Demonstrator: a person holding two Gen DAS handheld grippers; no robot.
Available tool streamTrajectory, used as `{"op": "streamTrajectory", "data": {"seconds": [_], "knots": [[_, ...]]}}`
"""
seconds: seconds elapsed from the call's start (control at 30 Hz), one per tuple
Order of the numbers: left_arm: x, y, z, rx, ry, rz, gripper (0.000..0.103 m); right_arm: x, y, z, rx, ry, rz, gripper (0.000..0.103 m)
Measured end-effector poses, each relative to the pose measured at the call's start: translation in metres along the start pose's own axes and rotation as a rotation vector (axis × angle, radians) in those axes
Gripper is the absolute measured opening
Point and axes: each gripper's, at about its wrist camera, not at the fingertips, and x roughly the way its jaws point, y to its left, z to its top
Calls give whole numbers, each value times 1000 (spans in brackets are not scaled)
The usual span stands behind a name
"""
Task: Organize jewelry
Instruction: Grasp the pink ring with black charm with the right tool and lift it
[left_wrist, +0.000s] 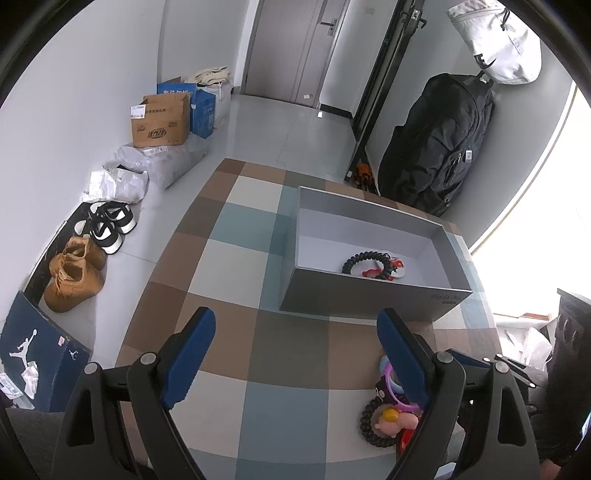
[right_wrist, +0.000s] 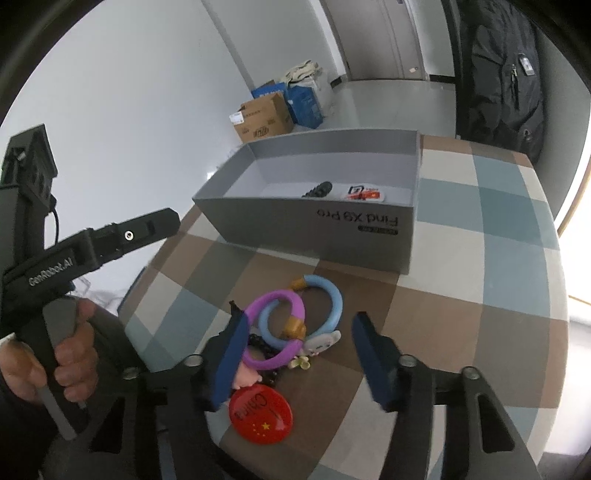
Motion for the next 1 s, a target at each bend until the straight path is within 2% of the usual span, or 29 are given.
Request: {"op": "streamTrajectory", "data": {"seconds": [0.27, 0.5, 1.0], "knots": [[1, 5, -1, -11, 26, 1, 86, 6, 1, 2, -4, 3, -44, 30], [1, 7, -2, -17, 39, 1, 86, 4, 6, 2, -26, -5, -40, 11], [4, 7, -5, -9, 62, 0, 86, -16, -2, 9, 22, -86, 1, 10]]}}
